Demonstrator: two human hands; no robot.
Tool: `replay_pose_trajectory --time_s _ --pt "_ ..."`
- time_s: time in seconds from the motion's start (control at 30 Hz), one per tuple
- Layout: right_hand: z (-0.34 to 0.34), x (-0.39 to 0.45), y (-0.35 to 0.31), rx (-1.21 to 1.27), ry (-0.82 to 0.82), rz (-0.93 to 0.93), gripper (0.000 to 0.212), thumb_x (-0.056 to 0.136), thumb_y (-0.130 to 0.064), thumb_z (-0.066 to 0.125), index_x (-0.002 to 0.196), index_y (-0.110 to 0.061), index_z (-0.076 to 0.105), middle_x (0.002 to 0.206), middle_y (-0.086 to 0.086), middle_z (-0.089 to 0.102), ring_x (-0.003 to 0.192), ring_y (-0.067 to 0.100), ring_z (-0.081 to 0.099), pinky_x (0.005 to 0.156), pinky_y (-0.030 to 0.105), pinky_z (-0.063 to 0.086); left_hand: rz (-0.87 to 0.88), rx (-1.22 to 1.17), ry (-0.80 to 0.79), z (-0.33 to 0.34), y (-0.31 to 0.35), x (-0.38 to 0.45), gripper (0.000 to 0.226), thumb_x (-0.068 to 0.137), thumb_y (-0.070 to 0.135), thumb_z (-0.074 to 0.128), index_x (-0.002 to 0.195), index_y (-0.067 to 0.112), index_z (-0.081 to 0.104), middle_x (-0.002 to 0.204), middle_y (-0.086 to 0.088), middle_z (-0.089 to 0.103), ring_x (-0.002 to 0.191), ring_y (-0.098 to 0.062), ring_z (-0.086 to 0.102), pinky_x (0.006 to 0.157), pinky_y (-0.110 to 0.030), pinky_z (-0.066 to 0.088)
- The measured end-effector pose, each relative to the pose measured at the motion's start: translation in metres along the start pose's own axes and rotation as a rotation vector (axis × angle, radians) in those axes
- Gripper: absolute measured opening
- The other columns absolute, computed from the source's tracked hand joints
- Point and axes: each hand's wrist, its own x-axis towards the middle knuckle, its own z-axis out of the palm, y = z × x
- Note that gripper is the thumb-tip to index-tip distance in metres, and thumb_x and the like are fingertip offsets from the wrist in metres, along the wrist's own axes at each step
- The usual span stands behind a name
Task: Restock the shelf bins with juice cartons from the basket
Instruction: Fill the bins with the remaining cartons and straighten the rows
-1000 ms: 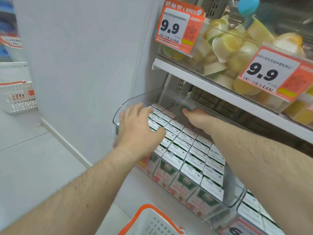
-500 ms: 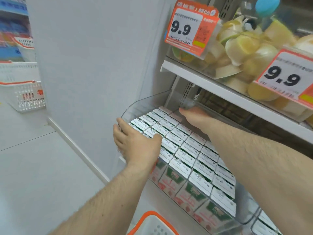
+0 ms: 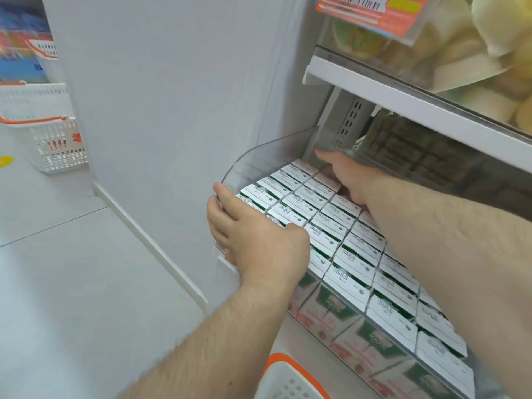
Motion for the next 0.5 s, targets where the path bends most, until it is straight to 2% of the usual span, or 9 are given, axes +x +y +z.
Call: replay_pose_trajectory --time_s 0.1,0.23,0.27,0.3,0.33,0.37,0.43,0.5 --pt "-0.004 -0.007 0.001 -0.010 -0.003 0.010 0.074 0.067 -0.080 0.057 0.099 -0.014 0.064 0.086 0.008 0.072 0.074 0.027 0.066 0.070 0.036 0.052 -0.007 -0.006 -0.018 -0.002 0.000 0.000 0.110 0.078 0.012 0.068 0.153 0.020 -0.011 0.156 0.007 -0.008 0.146 -0.020 -0.005 0.121 -0.042 0.011" --pt "-0.015 -0.025 0.000 -0.041 0.052 0.012 0.084 0.079 -0.082 0.043 0.120 -0.012 0.065 0.088 0.007 0.073 0.068 0.024 0.067 0.062 0.032 0.050 -0.005 -0.008 -0.033 -0.004 -0.001 0.001 0.109 0.079 0.014 0.069 0.153 0.021 -0.011 0.157 0.006 -0.008 0.147 -0.021 -0.004 0.119 -0.040 0.012" --pt "-0.020 -0.031 0.002 -0.075 0.096 0.013 0.087 0.081 -0.083 0.040 0.125 -0.012 0.064 0.096 0.009 0.074 0.077 0.027 0.069 0.070 0.038 0.054 -0.006 -0.010 -0.041 -0.005 -0.001 0.001 0.110 0.080 0.014 0.070 0.153 0.021 -0.011 0.157 0.007 -0.008 0.147 -0.021 -0.005 0.118 -0.040 0.012" --pt "-0.025 -0.040 0.005 -0.138 0.136 0.020 0.088 0.084 -0.082 0.036 0.133 -0.013 0.059 0.113 0.011 0.071 0.097 0.031 0.068 0.089 0.046 0.053 -0.008 -0.011 -0.046 -0.005 0.000 0.001 0.110 0.080 0.015 0.071 0.153 0.021 -0.012 0.157 0.007 -0.008 0.147 -0.020 -0.005 0.118 -0.041 0.012" --pt "-0.030 -0.047 0.009 -0.232 0.166 0.028 0.088 0.086 -0.082 0.033 0.142 -0.016 0.051 0.133 0.010 0.060 0.121 0.033 0.057 0.107 0.051 0.041 -0.012 -0.012 -0.047 -0.006 0.000 0.000 0.110 0.080 0.015 0.071 0.153 0.021 -0.011 0.157 0.007 -0.008 0.147 -0.020 -0.005 0.118 -0.041 0.013" --pt "-0.034 -0.052 0.012 -0.318 0.154 0.040 0.090 0.086 -0.083 0.030 0.149 -0.020 0.040 0.149 0.009 0.047 0.137 0.033 0.042 0.116 0.052 0.027 -0.016 -0.013 -0.044 -0.006 0.000 0.000 0.110 0.079 0.015 0.071 0.153 0.021 -0.011 0.158 0.007 -0.008 0.147 -0.020 -0.005 0.119 -0.042 0.013" --pt "-0.036 -0.060 0.017 -0.388 0.013 0.097 0.097 0.080 -0.089 0.025 0.153 -0.026 0.032 0.156 0.005 0.037 0.145 0.032 0.029 0.119 0.054 0.015 -0.018 -0.014 -0.035 -0.006 0.000 0.000 0.110 0.079 0.015 0.070 0.153 0.021 -0.011 0.157 0.006 -0.008 0.147 -0.020 -0.004 0.120 -0.045 0.015" --pt "-0.034 -0.062 0.016 -0.395 -0.063 0.144 0.101 0.077 -0.092 0.022 0.151 -0.026 0.036 0.157 0.003 0.036 0.146 0.030 0.026 0.118 0.055 0.012 -0.012 -0.007 -0.031 -0.006 0.001 0.001 0.110 0.079 0.014 0.069 0.153 0.020 -0.011 0.157 0.005 -0.008 0.147 -0.021 -0.005 0.120 -0.045 0.014"
